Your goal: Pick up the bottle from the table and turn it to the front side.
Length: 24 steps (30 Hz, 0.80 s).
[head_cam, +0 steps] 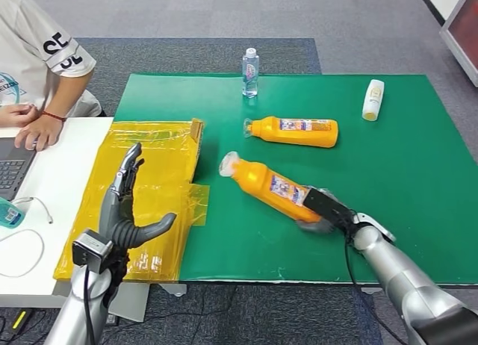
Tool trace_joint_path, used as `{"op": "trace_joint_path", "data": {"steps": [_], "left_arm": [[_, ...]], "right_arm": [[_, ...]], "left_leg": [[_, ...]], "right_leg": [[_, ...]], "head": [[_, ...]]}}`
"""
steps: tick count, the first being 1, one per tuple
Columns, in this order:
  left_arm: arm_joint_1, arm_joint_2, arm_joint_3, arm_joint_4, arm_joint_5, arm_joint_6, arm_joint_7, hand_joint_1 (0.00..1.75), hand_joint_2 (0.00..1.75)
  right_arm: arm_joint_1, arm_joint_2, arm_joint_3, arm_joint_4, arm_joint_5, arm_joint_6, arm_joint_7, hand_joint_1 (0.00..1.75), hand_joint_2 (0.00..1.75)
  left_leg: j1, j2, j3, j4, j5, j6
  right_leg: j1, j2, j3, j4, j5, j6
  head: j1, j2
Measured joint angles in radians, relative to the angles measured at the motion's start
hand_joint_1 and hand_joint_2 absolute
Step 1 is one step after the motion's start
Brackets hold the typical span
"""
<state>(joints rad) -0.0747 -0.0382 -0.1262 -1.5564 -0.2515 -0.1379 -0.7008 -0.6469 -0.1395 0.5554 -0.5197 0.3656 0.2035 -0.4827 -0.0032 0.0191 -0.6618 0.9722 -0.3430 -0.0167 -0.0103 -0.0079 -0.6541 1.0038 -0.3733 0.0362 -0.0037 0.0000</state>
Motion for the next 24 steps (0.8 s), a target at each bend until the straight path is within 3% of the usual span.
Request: {"op": "trace_joint_path", "data": {"steps": [5,10,16,18,24], "left_arm": [[0.023,0.006,0.002,-0.006,0.002,0.005,0.0,0.0,1.75],[0.049,0.009,0.012,-0.021,-0.009,-0.012,0.0,0.0,1.75],[0.057,0.012,0.041,-0.006,-0.012,-0.075,0.003,0.0,1.75],[0.047,0.022,0.046,0.02,0.012,-0.145,0.003,0.0,1.75],[-0.037,0.11,0.023,0.154,0.207,-0.497,0.0,0.0,1.75]], "right_arm": [[0.129,-0.04,-0.151,-0.109,-0.186,0.095,-0.059,1.75,1.75],[0.251,-0.044,-0.312,-0.286,-0.325,0.178,-0.068,1.75,1.75],[0.359,-0.008,-0.431,-0.526,-0.32,0.229,-0.071,1.75,1.75],[0.383,0.008,-0.435,-0.589,-0.293,0.23,-0.077,1.75,1.75],[0.394,0.055,-0.381,-0.714,-0.238,0.218,-0.083,1.75,1.75]], "left_leg": [[0.0,-0.001,-0.002,0.0,-0.001,0.0],[0.0,-0.001,-0.005,0.0,-0.001,0.0],[0.0,-0.001,-0.007,0.0,-0.002,-0.002],[0.0,0.0,-0.007,0.0,-0.002,-0.002],[0.001,0.0,-0.007,0.0,-0.001,-0.004]], "right_leg": [[0.0,-0.001,-0.001,0.0,0.0,0.0],[0.0,-0.001,-0.005,0.0,-0.001,-0.001],[0.0,-0.001,-0.007,0.001,-0.002,-0.001],[0.0,-0.001,-0.007,0.001,-0.002,-0.001],[0.001,0.0,-0.008,0.002,-0.002,-0.002]], "head": [[0.0,0.0],[0.0,0.0],[0.0,0.0],[0.0,0.0],[0.0,0.0]]}}
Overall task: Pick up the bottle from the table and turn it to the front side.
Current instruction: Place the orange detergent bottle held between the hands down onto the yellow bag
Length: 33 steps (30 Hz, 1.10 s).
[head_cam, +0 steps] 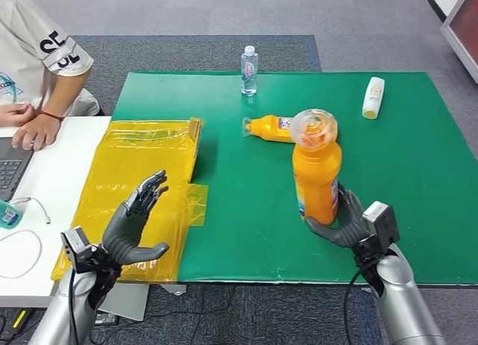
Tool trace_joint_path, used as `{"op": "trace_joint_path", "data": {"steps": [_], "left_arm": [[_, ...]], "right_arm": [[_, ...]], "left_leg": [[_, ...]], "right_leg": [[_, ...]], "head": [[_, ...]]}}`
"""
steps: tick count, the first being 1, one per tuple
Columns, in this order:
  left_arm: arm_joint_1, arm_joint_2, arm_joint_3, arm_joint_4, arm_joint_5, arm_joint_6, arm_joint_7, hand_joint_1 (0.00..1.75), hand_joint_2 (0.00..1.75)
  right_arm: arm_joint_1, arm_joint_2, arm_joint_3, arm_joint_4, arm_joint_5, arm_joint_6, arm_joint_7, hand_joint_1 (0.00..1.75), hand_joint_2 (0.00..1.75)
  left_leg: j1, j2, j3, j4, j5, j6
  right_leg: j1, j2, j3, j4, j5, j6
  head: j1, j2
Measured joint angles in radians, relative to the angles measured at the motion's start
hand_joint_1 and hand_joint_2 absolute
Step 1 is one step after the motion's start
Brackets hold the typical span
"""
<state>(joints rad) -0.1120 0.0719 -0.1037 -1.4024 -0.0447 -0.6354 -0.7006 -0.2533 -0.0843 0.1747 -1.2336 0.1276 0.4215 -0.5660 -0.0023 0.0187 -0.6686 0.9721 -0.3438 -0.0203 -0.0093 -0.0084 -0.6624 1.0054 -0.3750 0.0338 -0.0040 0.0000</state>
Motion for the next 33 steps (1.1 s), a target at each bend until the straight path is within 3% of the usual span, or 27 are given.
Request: {"op": "trace_joint_path", "data": {"steps": [5,15,25,33], "left_arm": [[-0.102,0.059,-0.036,0.12,0.023,-0.105,0.0,0.0,1.75],[-0.27,0.147,-0.179,0.244,0.003,-0.099,0.0,0.0,1.75],[-0.413,0.164,-0.316,0.279,0.019,-0.128,0.0,0.0,1.75],[-0.491,0.156,-0.388,0.3,0.034,-0.13,-0.001,0.0,1.75]], "right_arm": [[-0.028,0.026,0.108,-0.039,0.052,-0.051,0.003,1.75,1.75],[-0.096,0.056,0.309,0.002,0.137,-0.147,0.009,1.75,1.75],[-0.185,0.105,0.443,0.176,0.199,-0.212,0.03,1.75,1.75],[-0.258,0.158,0.47,0.357,0.169,-0.233,0.038,1.75,1.75]], "left_leg": [[0.0,0.0,0.0,0.0,0.002,-0.001],[0.001,0.0,-0.001,0.0,0.003,0.0],[0.001,0.0,-0.002,0.0,0.004,-0.001],[0.001,0.0,-0.002,0.0,0.005,-0.001]], "right_leg": [[0.0,0.0,0.0,0.0,0.001,-0.001],[0.001,0.0,-0.001,0.001,0.001,-0.001],[0.001,0.0,-0.002,0.001,0.002,-0.001],[0.0,0.0,-0.002,0.001,0.004,-0.002]], "head": [[0.0,0.0],[0.0,0.0],[0.0,0.0],[0.0,0.0]]}}
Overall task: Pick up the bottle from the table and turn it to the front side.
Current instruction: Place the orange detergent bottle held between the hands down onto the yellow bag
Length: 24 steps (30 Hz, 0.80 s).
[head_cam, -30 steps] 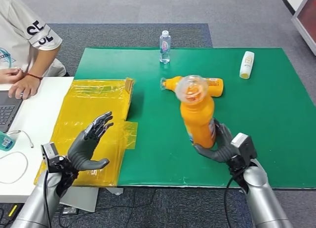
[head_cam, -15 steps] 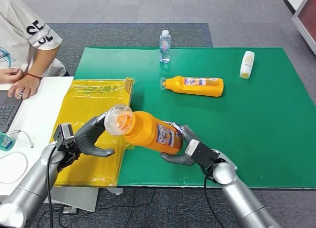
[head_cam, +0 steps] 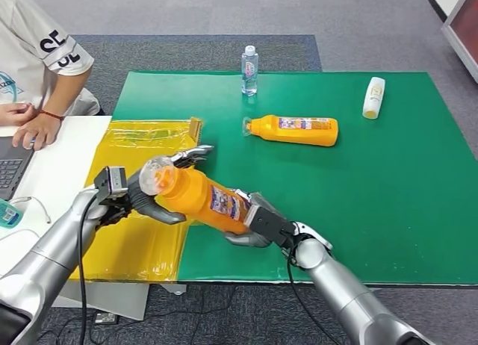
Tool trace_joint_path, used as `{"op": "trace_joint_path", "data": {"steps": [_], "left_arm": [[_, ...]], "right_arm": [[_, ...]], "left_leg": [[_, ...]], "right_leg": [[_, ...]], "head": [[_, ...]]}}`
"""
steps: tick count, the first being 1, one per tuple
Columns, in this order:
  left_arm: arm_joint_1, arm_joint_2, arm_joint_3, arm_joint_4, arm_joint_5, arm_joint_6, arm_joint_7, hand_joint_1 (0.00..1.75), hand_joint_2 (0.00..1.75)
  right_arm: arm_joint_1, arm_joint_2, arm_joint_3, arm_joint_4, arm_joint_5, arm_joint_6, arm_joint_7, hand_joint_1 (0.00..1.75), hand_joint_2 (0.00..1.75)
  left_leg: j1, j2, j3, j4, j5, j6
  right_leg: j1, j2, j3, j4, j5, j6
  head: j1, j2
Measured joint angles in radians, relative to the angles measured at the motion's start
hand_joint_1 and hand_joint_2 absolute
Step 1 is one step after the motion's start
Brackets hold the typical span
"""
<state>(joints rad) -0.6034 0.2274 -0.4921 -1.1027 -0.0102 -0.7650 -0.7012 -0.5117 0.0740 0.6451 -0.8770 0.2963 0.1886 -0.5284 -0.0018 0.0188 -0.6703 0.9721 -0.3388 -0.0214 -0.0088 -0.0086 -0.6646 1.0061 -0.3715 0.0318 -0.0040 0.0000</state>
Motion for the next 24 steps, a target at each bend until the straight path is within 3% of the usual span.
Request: {"op": "trace_joint_path", "data": {"steps": [8,18,19,22,23,24], "left_arm": [[-0.01,-0.006,-0.03,0.008,0.006,0.014,0.0,0.0,1.75],[0.004,-0.004,-0.033,0.01,0.014,0.048,0.0,0.0,1.75],[0.009,-0.004,-0.031,0.01,0.014,0.053,0.0,0.31,1.75],[0.032,-0.004,-0.017,0.01,0.023,0.06,-0.001,1.62,1.75],[0.042,-0.005,-0.011,0.01,0.028,0.061,-0.001,1.75,1.75],[0.052,-0.006,-0.003,0.01,0.033,0.062,-0.001,1.75,1.75]], "right_arm": [[-0.026,0.013,-0.012,0.079,-0.06,-0.006,-0.004,1.75,1.75],[-0.011,0.013,-0.063,0.053,-0.078,-0.046,0.019,1.75,1.75],[-0.003,0.013,-0.068,0.038,-0.074,-0.055,0.021,1.75,1.75],[0.033,0.013,-0.084,-0.033,-0.048,-0.079,0.037,1.75,1.75],[0.046,0.013,-0.088,-0.061,-0.038,-0.082,0.043,1.75,1.75],[0.058,0.013,-0.09,-0.089,-0.027,-0.083,0.048,1.75,1.75]], "left_leg": [[0.0,0.0,-0.001,0.0,0.0,0.0],[0.0,0.0,-0.002,0.0,0.0,0.0],[0.0,0.0,-0.002,0.0,0.0,0.0],[0.0,0.0,-0.002,0.0,0.0,0.0],[0.0,0.0,-0.002,0.0,0.0,0.0],[0.0,0.0,-0.002,0.0,0.0,0.0]], "right_leg": [[0.0,0.0,-0.001,0.0,0.0,0.0],[0.0,0.0,-0.001,0.0,0.0,0.0],[0.0,0.0,-0.001,0.0,0.0,0.0],[0.0,0.0,-0.002,0.0,0.0,0.0],[0.0,0.0,-0.002,0.0,0.0,0.0],[0.0,0.0,-0.002,0.0,0.0,0.0]], "head": [[0.0,0.0],[0.0,0.0],[0.0,0.0],[0.0,0.0],[0.0,0.0],[0.0,0.0]]}}
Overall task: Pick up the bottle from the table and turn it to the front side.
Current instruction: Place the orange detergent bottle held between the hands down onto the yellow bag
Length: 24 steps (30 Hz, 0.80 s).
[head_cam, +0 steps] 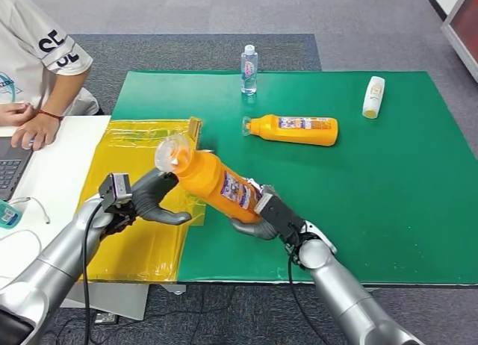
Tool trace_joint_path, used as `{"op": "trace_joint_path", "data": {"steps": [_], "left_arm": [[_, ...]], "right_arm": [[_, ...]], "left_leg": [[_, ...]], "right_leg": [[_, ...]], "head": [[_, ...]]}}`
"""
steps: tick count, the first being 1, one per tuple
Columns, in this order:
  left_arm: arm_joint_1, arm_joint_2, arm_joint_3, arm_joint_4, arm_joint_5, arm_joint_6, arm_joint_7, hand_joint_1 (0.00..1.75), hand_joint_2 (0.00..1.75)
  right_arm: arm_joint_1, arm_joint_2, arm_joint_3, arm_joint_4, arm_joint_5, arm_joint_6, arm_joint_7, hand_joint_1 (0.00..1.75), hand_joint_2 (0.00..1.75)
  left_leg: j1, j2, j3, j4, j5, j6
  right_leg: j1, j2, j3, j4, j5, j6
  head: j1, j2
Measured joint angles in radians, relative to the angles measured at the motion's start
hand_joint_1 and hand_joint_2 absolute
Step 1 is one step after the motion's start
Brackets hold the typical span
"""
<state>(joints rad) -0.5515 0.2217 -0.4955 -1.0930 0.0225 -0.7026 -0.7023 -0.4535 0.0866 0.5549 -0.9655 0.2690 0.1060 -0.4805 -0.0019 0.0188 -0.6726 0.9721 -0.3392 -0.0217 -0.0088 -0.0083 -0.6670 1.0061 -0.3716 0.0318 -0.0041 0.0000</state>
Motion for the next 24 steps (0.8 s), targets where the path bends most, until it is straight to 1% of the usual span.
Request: {"op": "trace_joint_path", "data": {"steps": [3,4,5,8,9,11,24], "left_arm": [[0.027,-0.007,0.026,-0.001,0.013,0.004,0.0,1.75,1.75],[0.034,-0.01,0.035,-0.001,0.015,0.004,0.0,1.7,1.75],[0.04,-0.012,0.044,-0.001,0.016,0.004,0.0,1.45,1.75],[0.052,-0.02,0.064,-0.003,0.015,0.004,0.0,0.26,1.75],[0.055,-0.022,0.069,-0.003,0.013,0.005,0.0,0.07,1.75],[0.058,-0.026,0.077,-0.003,0.005,0.005,0.0,0.0,1.75],[0.061,-0.038,0.098,-0.014,-0.017,-0.002,0.0,0.0,1.75]], "right_arm": [[0.033,0.0,-0.001,-0.069,0.028,0.0,0.014,1.75,1.75],[0.044,0.0,0.0,-0.086,0.035,0.0,0.018,1.75,1.75],[0.052,0.0,0.0,-0.101,0.04,0.0,0.021,1.75,1.75],[0.07,0.0,0.001,-0.127,0.055,-0.002,0.025,1.75,1.75],[0.073,0.0,0.001,-0.132,0.06,-0.002,0.026,1.75,1.75],[0.076,0.0,0.003,-0.136,0.067,-0.002,0.025,1.75,1.75],[0.086,0.001,0.013,-0.135,0.092,-0.001,0.016,1.75,1.75]], "left_leg": [[0.0,0.0,0.0,0.0,0.0,0.0],[0.0,0.0,0.0,0.0,0.0,0.0],[0.0,0.0,0.0,0.0,0.0,0.0],[0.0,0.0,-0.001,0.0,0.0,0.0],[0.0,0.0,-0.001,0.0,0.0,0.0],[0.0,0.0,-0.001,0.0,0.0,0.0],[0.0,0.0,-0.002,0.0,0.001,0.0]], "right_leg": [[0.0,0.0,0.0,0.0,-0.001,-0.001],[0.0,0.0,0.0,0.0,-0.001,-0.001],[0.0,0.0,0.0,0.0,-0.001,-0.001],[0.0,0.0,-0.001,0.0,-0.001,-0.001],[0.0,0.0,-0.001,0.0,-0.001,-0.001],[0.0,0.0,-0.001,0.0,0.0,0.0],[0.0,0.0,-0.001,0.0,0.001,0.0]], "head": [[0.0,0.0],[0.0,0.0],[0.0,0.0],[0.0,0.0],[0.0,0.0],[0.0,0.0],[0.0,0.0]]}}
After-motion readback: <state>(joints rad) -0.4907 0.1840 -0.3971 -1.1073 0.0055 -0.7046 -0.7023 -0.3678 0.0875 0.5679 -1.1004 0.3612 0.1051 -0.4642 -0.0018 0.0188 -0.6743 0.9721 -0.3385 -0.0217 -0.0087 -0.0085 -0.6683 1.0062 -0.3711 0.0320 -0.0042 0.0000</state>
